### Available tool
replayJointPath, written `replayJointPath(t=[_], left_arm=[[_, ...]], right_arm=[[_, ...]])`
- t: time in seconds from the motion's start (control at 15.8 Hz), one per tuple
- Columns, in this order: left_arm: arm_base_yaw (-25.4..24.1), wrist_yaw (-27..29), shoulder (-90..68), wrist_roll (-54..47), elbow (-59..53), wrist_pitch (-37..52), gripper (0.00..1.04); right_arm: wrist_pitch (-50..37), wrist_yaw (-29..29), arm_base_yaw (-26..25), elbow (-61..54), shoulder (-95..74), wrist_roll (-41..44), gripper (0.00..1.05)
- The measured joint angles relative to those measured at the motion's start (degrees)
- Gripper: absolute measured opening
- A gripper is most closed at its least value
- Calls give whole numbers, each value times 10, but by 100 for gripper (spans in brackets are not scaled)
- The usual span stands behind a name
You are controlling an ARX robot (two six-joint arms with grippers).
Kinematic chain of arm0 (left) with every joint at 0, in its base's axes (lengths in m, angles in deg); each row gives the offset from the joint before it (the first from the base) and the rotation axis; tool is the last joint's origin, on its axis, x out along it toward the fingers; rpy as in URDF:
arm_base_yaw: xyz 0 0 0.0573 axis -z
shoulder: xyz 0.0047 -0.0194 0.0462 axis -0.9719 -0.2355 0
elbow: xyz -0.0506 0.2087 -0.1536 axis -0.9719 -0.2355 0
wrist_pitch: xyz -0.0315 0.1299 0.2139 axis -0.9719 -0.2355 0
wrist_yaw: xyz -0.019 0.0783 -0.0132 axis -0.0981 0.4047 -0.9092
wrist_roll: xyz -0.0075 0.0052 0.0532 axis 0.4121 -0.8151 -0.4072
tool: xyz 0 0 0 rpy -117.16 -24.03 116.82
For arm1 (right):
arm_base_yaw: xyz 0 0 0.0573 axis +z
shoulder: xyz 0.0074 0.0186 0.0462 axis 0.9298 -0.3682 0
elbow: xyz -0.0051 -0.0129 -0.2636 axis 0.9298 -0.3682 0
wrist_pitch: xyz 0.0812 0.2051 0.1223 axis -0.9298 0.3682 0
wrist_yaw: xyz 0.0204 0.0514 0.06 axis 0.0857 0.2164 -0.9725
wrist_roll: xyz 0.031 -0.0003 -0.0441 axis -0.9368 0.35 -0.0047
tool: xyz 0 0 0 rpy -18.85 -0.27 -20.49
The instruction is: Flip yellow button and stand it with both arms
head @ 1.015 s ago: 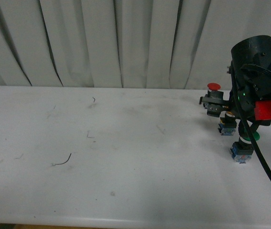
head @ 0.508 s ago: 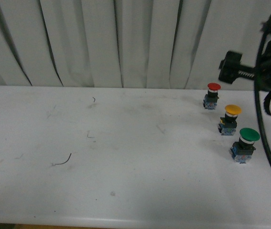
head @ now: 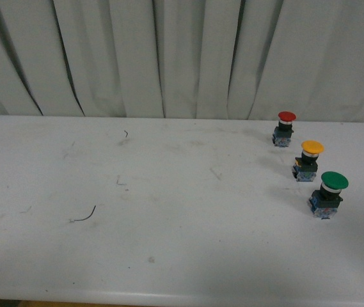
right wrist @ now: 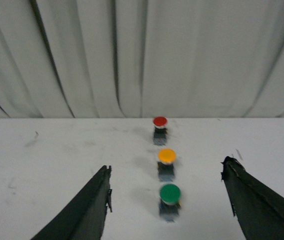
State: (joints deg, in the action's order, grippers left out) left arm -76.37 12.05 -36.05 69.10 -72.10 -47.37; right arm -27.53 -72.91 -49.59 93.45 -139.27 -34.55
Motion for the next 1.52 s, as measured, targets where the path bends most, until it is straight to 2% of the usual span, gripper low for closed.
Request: replayJointPath(t=[0.06,0.13,0.19,0.25,0.38,0.44,0.57,0.63,0.7,0.76,0.82,0.89,0.95,1.52], left_arm=[[0,0,0,0,0,0,98],[0,0,0,0,0,0,98],[0,0,0,0,0,0,98],[0,0,0,0,0,0,98],[0,0,0,0,0,0,98],[0,0,0,0,0,0,98],[0,0,0,0,0,0,98],[0,0,0,0,0,0,98],[0,0,0,0,0,0,98],[0,0,0,0,0,0,98],[0,0,0,0,0,0,98],[0,0,0,0,0,0,98],[0,0,0,0,0,0,98],[0,0,0,0,0,0,98]], right_arm=[[63,52,30,-26,88,9,58],[106,80,54,-37,151,12,49],[148,103,80,-52,221,15,38],[168,105,85,-69,271,17,29],[178,69,36,-102,330,19,8],[184,40,5,-118,346,19,2],[191,-14,-44,-140,380,20,2],[193,-28,-60,-146,389,20,2],[242,-30,-65,-149,422,20,2],[261,-56,-80,-166,471,20,2],[257,-67,-99,-166,476,20,2],[263,-142,-168,-174,486,21,2],[264,-148,-194,-179,487,21,2],[260,-158,-188,-210,522,21,2]])
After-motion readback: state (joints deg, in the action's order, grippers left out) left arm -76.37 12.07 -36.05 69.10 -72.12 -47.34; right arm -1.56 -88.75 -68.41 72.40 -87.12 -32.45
